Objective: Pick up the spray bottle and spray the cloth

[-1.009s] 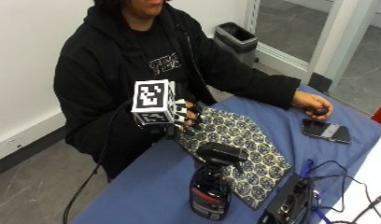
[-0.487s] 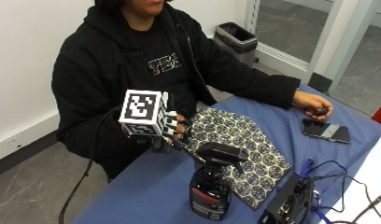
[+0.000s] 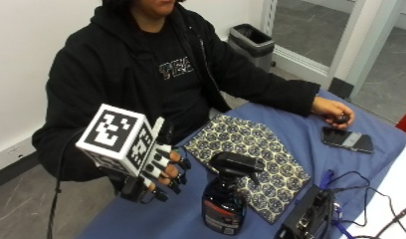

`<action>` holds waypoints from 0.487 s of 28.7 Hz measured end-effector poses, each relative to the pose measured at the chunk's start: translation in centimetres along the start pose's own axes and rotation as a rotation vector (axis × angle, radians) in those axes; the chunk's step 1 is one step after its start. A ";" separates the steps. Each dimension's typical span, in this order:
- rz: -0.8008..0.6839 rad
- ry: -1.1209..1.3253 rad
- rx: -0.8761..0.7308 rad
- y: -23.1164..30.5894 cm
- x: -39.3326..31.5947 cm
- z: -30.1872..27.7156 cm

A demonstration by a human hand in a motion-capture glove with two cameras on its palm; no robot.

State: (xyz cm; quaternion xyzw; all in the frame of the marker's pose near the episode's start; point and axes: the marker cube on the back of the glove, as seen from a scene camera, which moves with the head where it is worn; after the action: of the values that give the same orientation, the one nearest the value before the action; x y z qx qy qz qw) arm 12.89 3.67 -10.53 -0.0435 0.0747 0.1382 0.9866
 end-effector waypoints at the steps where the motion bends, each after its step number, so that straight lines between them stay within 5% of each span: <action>1: 0.005 -0.011 0.010 -0.3 0.7 -0.6; 14: 0.016 -0.158 0.156 -9.2 4.0 -4.0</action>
State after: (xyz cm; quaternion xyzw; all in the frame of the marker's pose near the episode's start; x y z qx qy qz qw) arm 18.75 -4.48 -14.48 0.0452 0.0077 0.1429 0.9887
